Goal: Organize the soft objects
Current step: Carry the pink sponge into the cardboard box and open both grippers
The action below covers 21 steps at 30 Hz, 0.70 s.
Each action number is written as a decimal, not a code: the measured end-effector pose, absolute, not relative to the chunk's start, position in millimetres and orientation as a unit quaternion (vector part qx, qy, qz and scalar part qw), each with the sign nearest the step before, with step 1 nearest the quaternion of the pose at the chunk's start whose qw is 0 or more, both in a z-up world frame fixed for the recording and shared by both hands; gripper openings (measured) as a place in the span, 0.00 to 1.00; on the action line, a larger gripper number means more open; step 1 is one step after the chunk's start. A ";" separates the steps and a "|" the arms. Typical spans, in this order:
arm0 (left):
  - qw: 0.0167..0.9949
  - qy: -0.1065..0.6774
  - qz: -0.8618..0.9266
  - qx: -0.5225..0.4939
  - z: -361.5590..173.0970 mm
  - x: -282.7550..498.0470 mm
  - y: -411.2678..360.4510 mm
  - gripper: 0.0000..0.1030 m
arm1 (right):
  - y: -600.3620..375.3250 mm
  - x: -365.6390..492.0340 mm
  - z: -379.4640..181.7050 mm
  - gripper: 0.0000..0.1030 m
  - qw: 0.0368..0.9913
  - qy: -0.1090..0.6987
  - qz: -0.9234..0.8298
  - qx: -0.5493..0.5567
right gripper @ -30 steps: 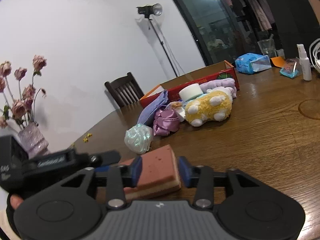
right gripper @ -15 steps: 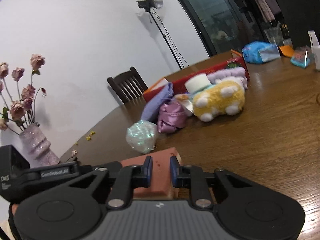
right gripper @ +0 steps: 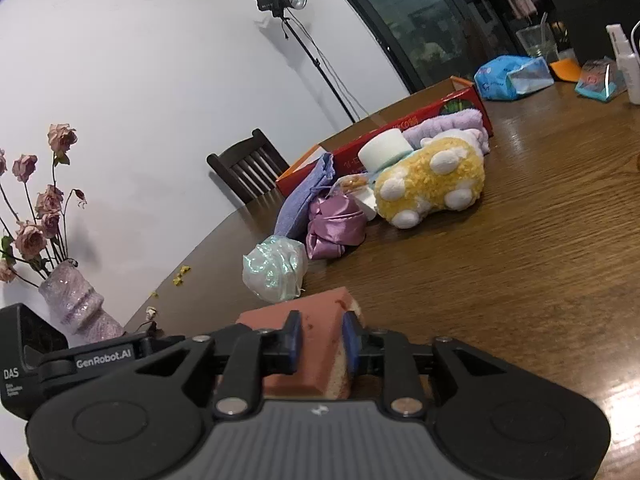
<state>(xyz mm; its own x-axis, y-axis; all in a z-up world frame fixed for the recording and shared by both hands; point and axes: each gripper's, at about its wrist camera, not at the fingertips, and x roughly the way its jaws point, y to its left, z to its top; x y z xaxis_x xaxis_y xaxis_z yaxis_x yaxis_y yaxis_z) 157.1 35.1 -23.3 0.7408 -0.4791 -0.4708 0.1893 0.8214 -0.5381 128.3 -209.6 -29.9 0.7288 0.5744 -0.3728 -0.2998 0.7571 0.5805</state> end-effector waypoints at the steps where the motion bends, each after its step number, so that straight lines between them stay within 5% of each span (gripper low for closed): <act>1: 0.904 0.306 -0.185 -0.234 -20.2 161.0 35.2 0.35 | -209.6 132.2 -29.0 0.35 0.894 0.278 0.245 0.252; 4: 0.908 0.296 -0.186 -0.230 -6.9 174.9 34.7 0.33 | -209.4 144.4 -19.9 0.25 0.898 0.273 0.237 0.250; 13: 0.926 0.229 -0.207 -0.217 96.6 346.3 54.0 0.33 | -198.2 290.4 102.2 0.23 0.932 0.191 0.260 0.164; 17: 0.916 0.278 -0.177 -0.229 92.8 477.3 74.9 0.33 | -184.8 425.1 121.6 0.23 0.919 0.245 0.257 0.173; 21: 0.904 0.342 -0.121 -0.226 54.4 576.0 79.5 0.33 | -163.1 548.5 82.4 0.23 0.893 0.334 0.236 0.186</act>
<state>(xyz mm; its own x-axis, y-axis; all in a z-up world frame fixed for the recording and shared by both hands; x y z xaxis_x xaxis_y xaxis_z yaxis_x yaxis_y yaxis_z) 576.0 79.5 54.4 0.7372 -0.3738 -0.5628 0.0648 0.8683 -0.4918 548.5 -163.1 82.4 0.6651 0.5460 -0.5094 -0.2967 0.8192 0.4907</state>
